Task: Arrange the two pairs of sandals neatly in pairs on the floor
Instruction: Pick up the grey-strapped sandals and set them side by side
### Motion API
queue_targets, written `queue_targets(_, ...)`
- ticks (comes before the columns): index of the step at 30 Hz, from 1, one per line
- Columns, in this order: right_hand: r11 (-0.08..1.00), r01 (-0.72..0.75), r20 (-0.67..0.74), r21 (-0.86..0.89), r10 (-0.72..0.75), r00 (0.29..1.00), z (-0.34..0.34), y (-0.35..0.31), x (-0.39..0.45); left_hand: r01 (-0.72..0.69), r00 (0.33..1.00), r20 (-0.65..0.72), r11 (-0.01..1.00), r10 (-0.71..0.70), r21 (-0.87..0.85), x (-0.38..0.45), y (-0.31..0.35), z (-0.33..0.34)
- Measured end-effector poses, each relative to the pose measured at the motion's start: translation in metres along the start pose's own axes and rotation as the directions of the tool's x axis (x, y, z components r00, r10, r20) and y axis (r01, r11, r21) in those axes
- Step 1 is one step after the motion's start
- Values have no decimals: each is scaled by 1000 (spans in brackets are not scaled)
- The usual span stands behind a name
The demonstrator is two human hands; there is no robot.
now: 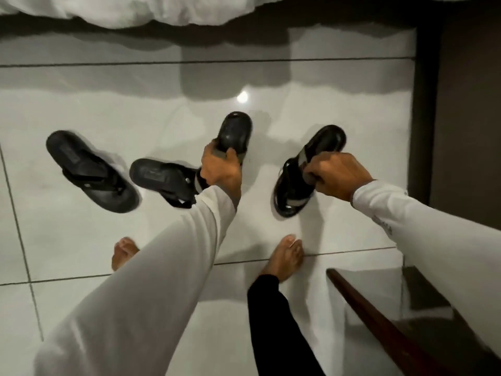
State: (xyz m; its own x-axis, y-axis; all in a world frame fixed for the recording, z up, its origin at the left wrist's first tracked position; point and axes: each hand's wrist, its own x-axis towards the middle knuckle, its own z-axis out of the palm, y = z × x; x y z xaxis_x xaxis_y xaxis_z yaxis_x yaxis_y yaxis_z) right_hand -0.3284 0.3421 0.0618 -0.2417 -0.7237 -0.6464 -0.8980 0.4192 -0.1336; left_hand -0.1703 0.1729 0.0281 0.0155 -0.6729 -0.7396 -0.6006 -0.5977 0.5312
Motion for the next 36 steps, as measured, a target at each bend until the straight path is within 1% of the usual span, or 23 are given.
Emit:
queue_targets(1,997,52,16,-54,-51,999,0,9,1,72,997,-26,996,-74,-50,-3,2,11)
queue_targets(3,992,87,4,-95,-87,996,7,23,4,210,977,-4,971,-212,-113,-5,2,32)
queue_targets(4,992,72,-2,-99,-73,997,10,29,5,271,962,57,950,-265,-155,-5,1,41)
queue_targets(5,995,43,-1,-89,-44,999,16,33,7,317,947,115,935,-301,-160,-7,0,48)
queue_targets(6,997,5,4,-71,-5,1000,25,38,8,311,943,158,945,-293,-104,-7,-5,55)
queue_targets(7,998,-34,10,-50,34,999,33,40,8,232,957,171,972,-233,25,-7,-10,57)
queue_targets(8,997,-75,17,-30,76,997,45,44,8,71,976,184,972,-113,223,-4,-18,61)
queue_targets(9,993,-117,19,2,117,993,57,49,8,-110,975,222,891,11,440,-3,-25,64)
queue_targets(10,987,-153,26,41,152,988,66,52,6,-270,949,299,755,103,597,0,-28,63)
queue_targets(11,982,-176,46,74,173,984,78,55,5,-376,917,373,628,143,682,3,-33,64)
queue_targets(12,979,-180,68,95,174,982,90,58,6,-432,894,421,539,152,723,9,-38,68)
queue_targets(13,982,-166,85,94,158,984,101,60,8,-462,881,451,472,144,751,16,-44,71)
queue_targets(15,987,-155,95,34,151,984,119,63,13,-495,859,505,401,90,771,31,-53,80)
queue_targets(17,977,-214,70,-17,215,974,132,63,18,-524,838,543,370,60,767,40,-61,87)
queue_targets(19,951,-308,44,20,307,951,139,64,23,-563,817,568,346,96,751,46,-65,92)
queue_targets(20,935,-352,44,46,350,936,140,66,22,-598,794,598,330,114,731,47,-67,93)
queue_targets(22,914,-395,53,88,392,918,136,72,15,-660,740,663,320,116,680,43,-71,94)
queue_targets(23,912,-399,57,101,395,917,131,75,8,-668,728,678,328,103,668,39,-73,93)
queue_targets(26,910,-386,36,150,385,922,107,76,-17,-620,769,630,369,110,692,21,-71,77)
queue_targets(27,904,-385,16,185,389,921,97,71,-24,-614,780,614,345,124,710,16,-70,66)
queue_targets(30,889,-359,-42,283,386,922,67,48,-38,-608,793,584,194,173,770,10,-64,18)
queue_targets(33,853,-335,-79,400,396,915,38,15,-35,-580,808,543,149,226,801,17,-52,-37)
queue_targets(36,805,-302,-81,510,394,915,15,-28,-13,-580,804,541,125,247,805,33,-37,-82)
